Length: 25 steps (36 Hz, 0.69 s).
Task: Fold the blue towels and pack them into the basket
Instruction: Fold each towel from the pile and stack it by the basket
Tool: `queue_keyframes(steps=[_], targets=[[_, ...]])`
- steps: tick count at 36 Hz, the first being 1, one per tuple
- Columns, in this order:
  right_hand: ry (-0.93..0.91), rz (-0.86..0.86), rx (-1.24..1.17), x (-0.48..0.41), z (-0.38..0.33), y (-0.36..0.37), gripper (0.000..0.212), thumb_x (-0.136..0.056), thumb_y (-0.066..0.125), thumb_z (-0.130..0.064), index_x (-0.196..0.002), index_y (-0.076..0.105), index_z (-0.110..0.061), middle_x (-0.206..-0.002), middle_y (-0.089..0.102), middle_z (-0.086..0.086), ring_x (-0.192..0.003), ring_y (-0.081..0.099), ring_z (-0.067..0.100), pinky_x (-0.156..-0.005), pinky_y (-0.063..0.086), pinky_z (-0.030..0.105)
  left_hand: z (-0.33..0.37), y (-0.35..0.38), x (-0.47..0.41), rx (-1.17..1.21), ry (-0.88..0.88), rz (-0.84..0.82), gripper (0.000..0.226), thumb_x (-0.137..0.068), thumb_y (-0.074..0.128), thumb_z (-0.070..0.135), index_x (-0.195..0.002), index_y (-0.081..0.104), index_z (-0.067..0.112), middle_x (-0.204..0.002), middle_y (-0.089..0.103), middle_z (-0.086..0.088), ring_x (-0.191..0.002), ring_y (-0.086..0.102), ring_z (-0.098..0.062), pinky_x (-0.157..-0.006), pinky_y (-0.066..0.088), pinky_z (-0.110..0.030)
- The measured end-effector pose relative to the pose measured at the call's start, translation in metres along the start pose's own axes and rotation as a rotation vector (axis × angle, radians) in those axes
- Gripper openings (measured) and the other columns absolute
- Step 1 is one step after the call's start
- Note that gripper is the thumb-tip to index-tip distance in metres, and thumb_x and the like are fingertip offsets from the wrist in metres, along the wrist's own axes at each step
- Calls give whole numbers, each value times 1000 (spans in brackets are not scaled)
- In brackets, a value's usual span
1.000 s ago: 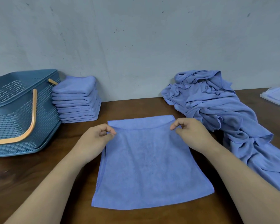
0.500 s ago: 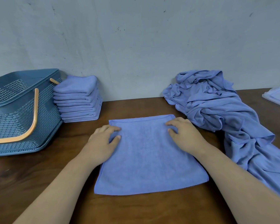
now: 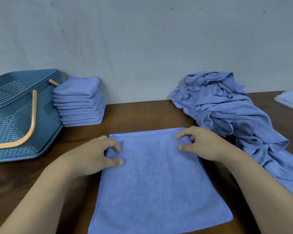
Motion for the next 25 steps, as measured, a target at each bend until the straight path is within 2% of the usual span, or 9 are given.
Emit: queue_keyframes(steps=[3, 6, 9, 12, 15, 17, 19, 22, 25], targets=[[9, 122, -97, -3, -2, 2, 16, -93, 77, -29, -104, 73, -40, -74, 53, -13, -63, 53, -1, -61, 41, 11, 0, -2, -6, 135, -11, 177, 22, -91, 69, 67, -104, 68, 50, -93, 56, 12, -81, 56, 1, -74, 43, -22], [14, 186, -116, -5, -1, 6, 17, -99, 68, -15, -105, 76, -29, -64, 52, -13, -55, 50, 0, -56, 40, 12, 1, 0, -11, 200, -24, 327, 6, -98, 69, 51, -95, 71, 46, -83, 59, 9, -74, 57, -1, -66, 41, -22], [2, 234, -128, -7, 1, 5, 29, -102, 57, -4, -103, 77, -26, -50, 50, -19, -47, 45, 5, -49, 37, 14, -4, 0, -14, 275, -16, 406, 11, -99, 67, 45, -92, 75, 39, -69, 66, 3, -61, 57, -7, -62, 43, -27], [-13, 345, -182, -7, 2, -3, 37, -101, 53, -3, -101, 76, -32, -51, 51, -20, -46, 41, 7, -48, 37, 15, -9, -9, -14, 428, 2, 544, 19, -97, 66, 48, -96, 75, 32, -74, 71, 4, -64, 61, -13, -65, 46, -32], [-39, 436, -200, -7, -2, -7, 36, -102, 53, -7, -109, 76, -33, -70, 62, -26, -58, 53, 2, -57, 40, 11, -11, -13, -15, 493, -1, 637, 19, -95, 65, 50, -101, 76, 35, -84, 74, 12, -76, 65, -5, -69, 47, -29], [-46, 356, -90, -9, -7, 1, 33, -105, 53, -12, -125, 72, -30, -103, 66, -22, -90, 62, 2, -82, 49, 21, -14, -6, -20, 387, -11, 594, 7, -98, 69, 40, -101, 75, 41, -96, 72, 22, -93, 64, 1, -77, 45, -21], [-50, 251, 72, -11, -5, 12, 36, -105, 53, -13, -137, 68, -22, -120, 63, -11, -112, 59, 19, -97, 42, 25, -15, 7, -24, 210, -7, 482, 12, -100, 70, 34, -108, 69, 43, -108, 65, 25, -105, 58, -1, -90, 43, -22], [-31, 201, 145, -11, 0, 16, 39, -104, 54, -9, -139, 67, -19, -136, 62, -1, -121, 51, 29, -101, 34, 24, -20, 14, -27, 96, -10, 419, 17, -102, 66, 36, -118, 66, 41, -116, 59, 24, -113, 53, -8, -95, 41, -26], [-34, 197, 171, -12, 1, 18, 39, -104, 54, -10, -140, 67, -18, -137, 61, -1, -122, 52, 30, -101, 31, 22, -20, 13, -28, 77, -4, 419, 20, -103, 64, 38, -122, 66, 40, -118, 58, 25, -112, 51, -5, -94, 41, -25]])
Point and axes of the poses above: each hand's wrist, its own x-axis away from the middle knuckle, its own y-axis out of the palm, z = x × y, the point moved 5 cm from there along -x, towards the middle knuckle
